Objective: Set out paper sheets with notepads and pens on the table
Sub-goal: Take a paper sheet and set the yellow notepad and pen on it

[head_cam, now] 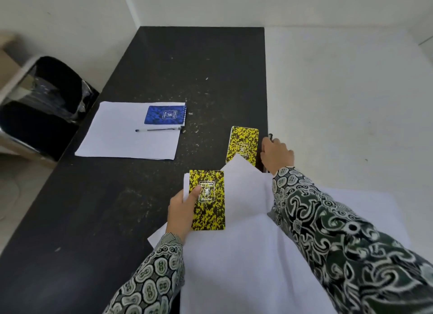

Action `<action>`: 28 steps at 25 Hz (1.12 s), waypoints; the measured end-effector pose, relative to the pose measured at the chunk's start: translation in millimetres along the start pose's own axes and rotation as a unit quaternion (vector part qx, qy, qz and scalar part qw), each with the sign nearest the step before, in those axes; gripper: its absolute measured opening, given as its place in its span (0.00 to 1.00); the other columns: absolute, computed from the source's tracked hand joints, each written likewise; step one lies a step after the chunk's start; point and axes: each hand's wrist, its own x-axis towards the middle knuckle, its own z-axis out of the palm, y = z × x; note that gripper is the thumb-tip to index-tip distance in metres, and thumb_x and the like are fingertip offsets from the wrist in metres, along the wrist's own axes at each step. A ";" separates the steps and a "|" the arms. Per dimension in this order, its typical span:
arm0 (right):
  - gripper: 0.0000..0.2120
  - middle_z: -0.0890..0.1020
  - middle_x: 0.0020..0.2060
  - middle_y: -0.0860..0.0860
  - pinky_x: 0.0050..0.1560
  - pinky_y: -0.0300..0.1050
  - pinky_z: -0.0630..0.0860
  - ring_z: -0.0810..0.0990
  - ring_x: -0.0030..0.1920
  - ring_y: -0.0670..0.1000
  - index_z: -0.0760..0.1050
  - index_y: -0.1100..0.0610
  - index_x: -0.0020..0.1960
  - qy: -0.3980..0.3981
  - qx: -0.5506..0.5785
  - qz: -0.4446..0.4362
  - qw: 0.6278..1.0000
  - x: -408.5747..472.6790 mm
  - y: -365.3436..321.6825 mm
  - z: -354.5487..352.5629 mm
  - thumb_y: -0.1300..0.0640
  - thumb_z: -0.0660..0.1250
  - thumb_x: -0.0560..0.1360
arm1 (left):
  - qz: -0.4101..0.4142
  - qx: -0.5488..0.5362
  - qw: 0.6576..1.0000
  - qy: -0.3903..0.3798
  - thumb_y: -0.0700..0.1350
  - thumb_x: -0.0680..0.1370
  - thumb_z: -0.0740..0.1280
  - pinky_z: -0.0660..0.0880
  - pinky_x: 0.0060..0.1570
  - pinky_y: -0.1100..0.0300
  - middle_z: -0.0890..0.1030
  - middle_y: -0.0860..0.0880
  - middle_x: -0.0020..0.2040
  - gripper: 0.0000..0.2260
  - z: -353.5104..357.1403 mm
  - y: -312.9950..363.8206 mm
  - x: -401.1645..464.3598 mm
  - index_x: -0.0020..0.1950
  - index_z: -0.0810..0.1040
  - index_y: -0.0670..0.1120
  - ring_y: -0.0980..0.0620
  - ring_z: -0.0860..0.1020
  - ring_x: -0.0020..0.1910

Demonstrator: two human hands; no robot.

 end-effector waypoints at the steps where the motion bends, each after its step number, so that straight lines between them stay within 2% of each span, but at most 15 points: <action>1: 0.14 0.76 0.54 0.61 0.51 0.56 0.72 0.75 0.54 0.62 0.67 0.60 0.59 0.000 0.033 0.009 0.999 0.3 1.0 -1.4 0.60 0.58 0.75 | -0.001 -0.012 1.000 -0.001 0.53 0.76 0.64 0.73 0.46 0.54 0.78 0.52 0.35 0.10 -2.6 0.5 -1.0 0.39 0.78 0.50 0.50 0.76 0.41; 4: 0.07 0.78 0.43 0.60 0.44 0.54 0.73 0.76 0.45 0.63 0.69 0.60 0.50 0.046 0.237 0.035 0.970 -10.0 2.1 -11.3 0.63 0.59 0.72 | 0.008 -0.041 0.999 0.001 0.53 0.76 0.64 0.74 0.48 0.50 0.78 0.47 0.38 0.11 -13.6 2.1 -7.1 0.39 0.80 0.48 0.47 0.76 0.41; 7: 0.06 0.77 0.41 0.57 0.43 0.55 0.72 0.75 0.43 0.62 0.68 0.58 0.47 0.113 0.292 -0.027 0.949 -23.9 -14.1 -25.0 0.65 0.56 0.73 | 0.032 -0.049 0.998 0.012 0.54 0.75 0.64 0.73 0.45 0.51 0.77 0.43 0.38 0.14 -29.3 7.5 -16.4 0.41 0.79 0.44 0.46 0.74 0.40; 9: 0.06 0.77 0.44 0.56 0.45 0.55 0.73 0.74 0.44 0.60 0.68 0.55 0.48 0.114 0.265 -0.065 0.955 -31.7 -24.6 -29.1 0.62 0.55 0.75 | 0.049 -0.033 0.998 0.022 0.54 0.75 0.64 0.75 0.44 0.50 0.78 0.40 0.37 0.14 -42.5 9.0 -21.9 0.42 0.80 0.44 0.46 0.76 0.39; 11: 0.05 0.76 0.47 0.57 0.49 0.56 0.74 0.74 0.49 0.61 0.69 0.53 0.51 0.033 0.212 -0.066 0.974 -43.0 -26.8 -20.1 0.57 0.57 0.76 | 0.065 -0.004 0.997 0.031 0.55 0.76 0.64 0.74 0.42 0.51 0.78 0.40 0.37 0.15 -60.8 8.7 -31.8 0.42 0.79 0.43 0.46 0.75 0.38; 13: 0.11 0.74 0.54 0.58 0.55 0.57 0.70 0.72 0.55 0.62 0.70 0.53 0.55 -0.059 0.140 -0.029 0.988 -60.1 -20.8 -1.6 0.50 0.60 0.76 | 0.076 0.016 0.996 0.041 0.54 0.76 0.64 0.74 0.41 0.53 0.78 0.41 0.36 0.16 -78.8 4.8 -41.2 0.43 0.79 0.41 0.46 0.75 0.37; 14: 0.13 0.72 0.57 0.57 0.56 0.58 0.68 0.70 0.57 0.62 0.70 0.54 0.57 -0.048 0.116 -0.005 0.992 -71.2 -21.1 7.0 0.48 0.61 0.75 | 0.076 0.020 0.996 0.048 0.53 0.76 0.63 0.74 0.40 0.53 0.78 0.40 0.36 0.16 -89.7 2.7 -45.5 0.43 0.79 0.41 0.46 0.75 0.37; 16: 0.16 0.71 0.59 0.57 0.57 0.58 0.66 0.68 0.58 0.62 0.70 0.55 0.59 0.065 0.105 0.020 0.992 -91.2 -32.0 15.9 0.48 0.61 0.75 | 0.074 0.021 0.995 0.060 0.52 0.76 0.63 0.74 0.39 0.54 0.77 0.41 0.35 0.16 -110.5 -0.4 -53.0 0.43 0.78 0.40 0.46 0.75 0.36; 17: 0.17 0.72 0.59 0.58 0.56 0.58 0.67 0.68 0.57 0.62 0.70 0.55 0.60 0.112 0.106 0.004 0.988 -97.6 -41.2 19.4 0.48 0.61 0.75 | 0.071 0.021 0.995 0.067 0.52 0.76 0.63 0.73 0.38 0.55 0.77 0.42 0.35 0.16 -120.6 -2.9 -55.0 0.43 0.78 0.40 0.47 0.75 0.36; 18: 0.17 0.72 0.58 0.57 0.55 0.57 0.68 0.69 0.56 0.61 0.70 0.55 0.61 0.121 0.104 -0.035 0.987 -103.2 -52.8 21.3 0.48 0.62 0.75 | 0.068 0.020 0.995 0.073 0.52 0.77 0.63 0.74 0.38 0.56 0.77 0.43 0.35 0.16 -130.7 -5.6 -56.8 0.43 0.78 0.40 0.47 0.75 0.35; 20: 0.17 0.73 0.57 0.56 0.52 0.55 0.70 0.71 0.55 0.60 0.69 0.52 0.63 0.054 0.069 -0.138 0.987 -113.2 -81.4 31.4 0.50 0.62 0.75 | 0.064 0.028 0.994 0.087 0.51 0.77 0.63 0.74 0.35 0.62 0.76 0.45 0.33 0.15 -151.4 -10.9 -61.3 0.40 0.77 0.41 0.50 0.74 0.33; 22: 0.17 0.73 0.56 0.56 0.51 0.54 0.71 0.72 0.53 0.61 0.67 0.52 0.64 -0.012 0.059 -0.164 0.985 -121.9 -104.1 47.0 0.56 0.60 0.75 | 0.061 0.036 0.993 0.095 0.51 0.77 0.63 0.72 0.32 0.64 0.75 0.47 0.31 0.14 -170.0 -16.0 -65.4 0.38 0.76 0.42 0.52 0.73 0.31; 25: 0.15 0.75 0.52 0.59 0.49 0.53 0.72 0.74 0.50 0.61 0.68 0.56 0.59 -0.004 0.205 -0.085 0.975 -127.9 -130.9 52.2 0.67 0.57 0.74 | 0.077 0.040 0.991 0.102 0.49 0.77 0.63 0.69 0.27 0.72 0.74 0.54 0.23 0.14 -197.9 -17.2 -70.0 0.33 0.73 0.46 0.61 0.72 0.25; 27: 0.13 0.77 0.49 0.57 0.46 0.49 0.74 0.75 0.45 0.55 0.70 0.59 0.58 0.033 0.356 -0.040 0.933 -139.0 -151.0 36.5 0.67 0.59 0.74 | 0.094 0.040 0.989 0.106 0.48 0.77 0.63 0.66 0.23 0.74 0.72 0.54 0.23 0.14 -214.0 -14.4 -72.1 0.33 0.73 0.46 0.61 0.70 0.24; 28: 0.13 0.77 0.47 0.56 0.41 0.45 0.75 0.74 0.41 0.53 0.71 0.59 0.58 0.047 0.426 -0.036 0.903 -148.3 -164.3 25.2 0.67 0.60 0.75 | 0.104 0.039 0.988 0.110 0.49 0.77 0.63 0.66 0.23 0.73 0.72 0.53 0.24 0.13 -222.3 -12.1 -72.2 0.34 0.74 0.45 0.60 0.69 0.24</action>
